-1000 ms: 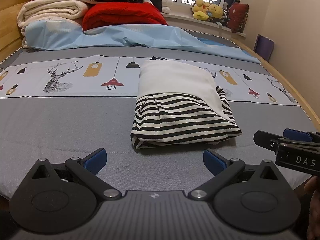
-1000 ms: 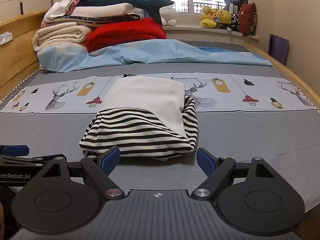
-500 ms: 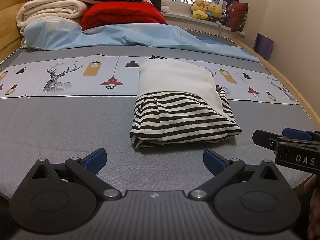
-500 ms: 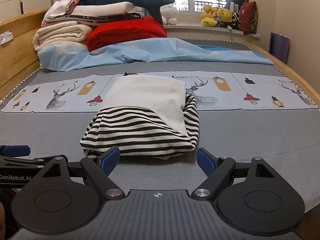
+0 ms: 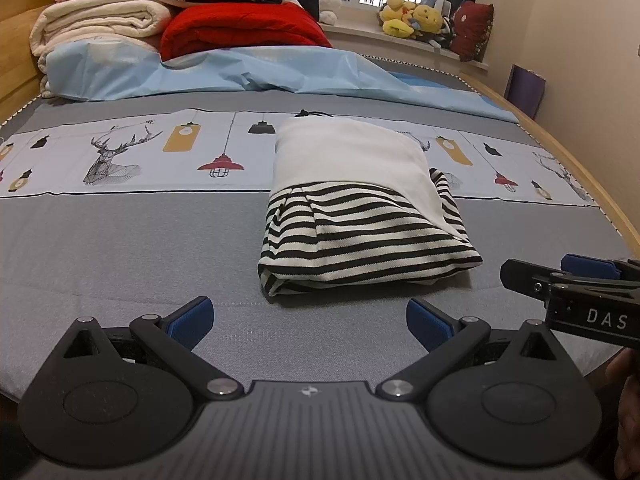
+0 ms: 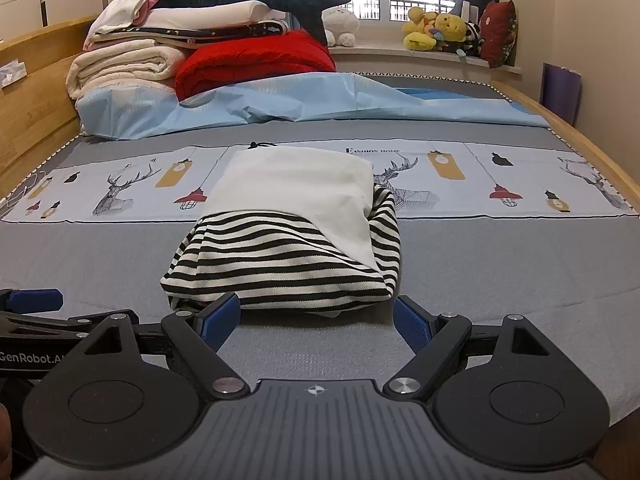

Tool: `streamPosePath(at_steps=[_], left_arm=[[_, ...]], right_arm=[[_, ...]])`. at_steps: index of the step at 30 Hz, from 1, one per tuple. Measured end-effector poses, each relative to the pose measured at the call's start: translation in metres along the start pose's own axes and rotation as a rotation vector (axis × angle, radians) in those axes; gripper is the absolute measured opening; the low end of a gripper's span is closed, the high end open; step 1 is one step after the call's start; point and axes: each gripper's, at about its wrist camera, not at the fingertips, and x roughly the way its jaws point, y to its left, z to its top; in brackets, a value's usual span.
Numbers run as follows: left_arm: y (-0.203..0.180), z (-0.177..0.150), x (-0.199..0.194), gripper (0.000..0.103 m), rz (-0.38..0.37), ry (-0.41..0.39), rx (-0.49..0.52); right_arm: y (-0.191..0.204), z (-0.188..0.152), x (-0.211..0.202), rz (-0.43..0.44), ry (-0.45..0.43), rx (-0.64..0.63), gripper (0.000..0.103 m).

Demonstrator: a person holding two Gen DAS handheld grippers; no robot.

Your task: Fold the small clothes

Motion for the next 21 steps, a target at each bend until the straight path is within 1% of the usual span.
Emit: streamPosePath(at_steps=[21], left_arm=[[-0.0001,-0.0001,-0.0003,0.103,-0.011,-0.01,0.009]], right_arm=[[-0.0028,-0.0003,0.0006,0.015,0.003,-0.018,0.085]])
